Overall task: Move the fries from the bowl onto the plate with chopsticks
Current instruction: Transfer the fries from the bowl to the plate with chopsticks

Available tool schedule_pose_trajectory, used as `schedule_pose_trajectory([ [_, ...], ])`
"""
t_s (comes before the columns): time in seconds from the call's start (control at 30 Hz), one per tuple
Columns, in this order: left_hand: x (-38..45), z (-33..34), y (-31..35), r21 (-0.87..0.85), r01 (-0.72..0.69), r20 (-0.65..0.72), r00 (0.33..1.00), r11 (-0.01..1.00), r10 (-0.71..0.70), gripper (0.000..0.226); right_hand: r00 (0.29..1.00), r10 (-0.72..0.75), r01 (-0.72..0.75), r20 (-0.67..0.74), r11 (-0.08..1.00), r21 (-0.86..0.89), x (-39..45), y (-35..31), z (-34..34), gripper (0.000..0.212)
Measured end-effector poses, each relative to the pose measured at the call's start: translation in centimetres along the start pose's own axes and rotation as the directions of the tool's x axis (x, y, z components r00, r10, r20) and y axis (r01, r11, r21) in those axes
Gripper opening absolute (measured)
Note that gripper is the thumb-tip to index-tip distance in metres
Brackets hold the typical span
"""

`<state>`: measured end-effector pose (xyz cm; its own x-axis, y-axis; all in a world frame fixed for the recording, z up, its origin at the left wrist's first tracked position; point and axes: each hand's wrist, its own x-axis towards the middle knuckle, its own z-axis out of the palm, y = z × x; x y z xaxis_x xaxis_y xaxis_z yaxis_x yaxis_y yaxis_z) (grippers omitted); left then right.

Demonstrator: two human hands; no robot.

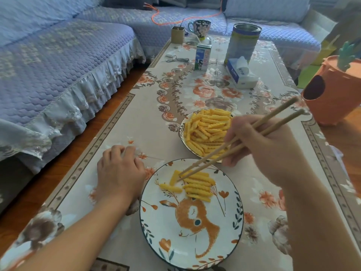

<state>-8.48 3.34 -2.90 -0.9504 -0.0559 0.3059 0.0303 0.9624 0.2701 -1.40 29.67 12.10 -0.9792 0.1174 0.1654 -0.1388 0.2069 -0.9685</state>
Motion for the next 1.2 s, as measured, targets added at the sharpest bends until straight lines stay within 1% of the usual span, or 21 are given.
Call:
schedule_pose_trajectory([
  [0.1, 0.0, 0.1, 0.0, 0.002, 0.002, 0.008, 1.0, 1.0, -0.002, 0.031, 0.978, -0.021, 0.026, -0.205, 0.999, 0.021, 0.6, 0.5, -1.1, 0.042],
  [0.2, 0.0, 0.0, 0.0, 0.008, -0.002, 0.009, 1.0, 1.0, 0.002, 0.031, 0.95, -0.014, 0.012, -0.312, 1.0, -0.006, 1.1, 1.4, -1.6, 0.044],
  [0.37, 0.0, 0.0, -0.1, 0.02, -0.012, -0.002, 1.0, 1.0, 0.012, 0.03, 0.958, 0.019, -0.027, -0.288, 0.999, -0.023, 1.4, 2.8, -0.5, 0.038],
  [0.47, 0.0, 0.1, 0.0, 0.014, -0.012, -0.018, 1.0, 1.0, 0.013, 0.028, 0.961, 0.021, -0.031, -0.277, 0.999, -0.032, 1.5, 3.1, 0.0, 0.042],
  [0.67, -0.1, 0.1, -0.1, 0.02, -0.018, -0.019, 1.0, 1.0, 0.019, 0.029, 0.97, 0.065, -0.074, -0.233, 0.997, -0.033, 1.6, 3.2, -0.2, 0.041],
  [0.77, -0.1, 0.1, 0.0, 0.021, -0.019, -0.016, 1.0, 1.0, 0.02, 0.029, 0.963, 0.06, -0.074, -0.262, 0.996, -0.043, 1.5, 3.0, -1.2, 0.04],
  [0.83, -0.1, 0.1, 0.0, 0.015, -0.017, -0.018, 1.0, 1.0, 0.017, 0.028, 0.95, 0.015, -0.032, -0.311, 0.998, -0.048, 1.4, 2.4, -1.8, 0.039],
  [0.93, 0.0, 0.1, -0.1, 0.014, -0.01, -0.009, 1.0, 1.0, 0.01, 0.029, 0.948, -0.023, 0.022, -0.318, 1.0, -0.007, 1.2, 1.6, -2.1, 0.044],
  [1.07, 0.0, 0.1, -0.1, 0.013, -0.006, -0.004, 1.0, 1.0, 0.006, 0.029, 0.962, 0.037, -0.042, -0.272, 0.999, -0.016, 1.2, 2.0, -1.7, 0.052],
  [1.2, 0.0, 0.1, -0.1, 0.012, -0.009, 0.0, 1.0, 1.0, 0.009, 0.029, 0.963, 0.061, -0.074, -0.263, 0.996, -0.04, 1.3, 2.5, -1.7, 0.052],
])
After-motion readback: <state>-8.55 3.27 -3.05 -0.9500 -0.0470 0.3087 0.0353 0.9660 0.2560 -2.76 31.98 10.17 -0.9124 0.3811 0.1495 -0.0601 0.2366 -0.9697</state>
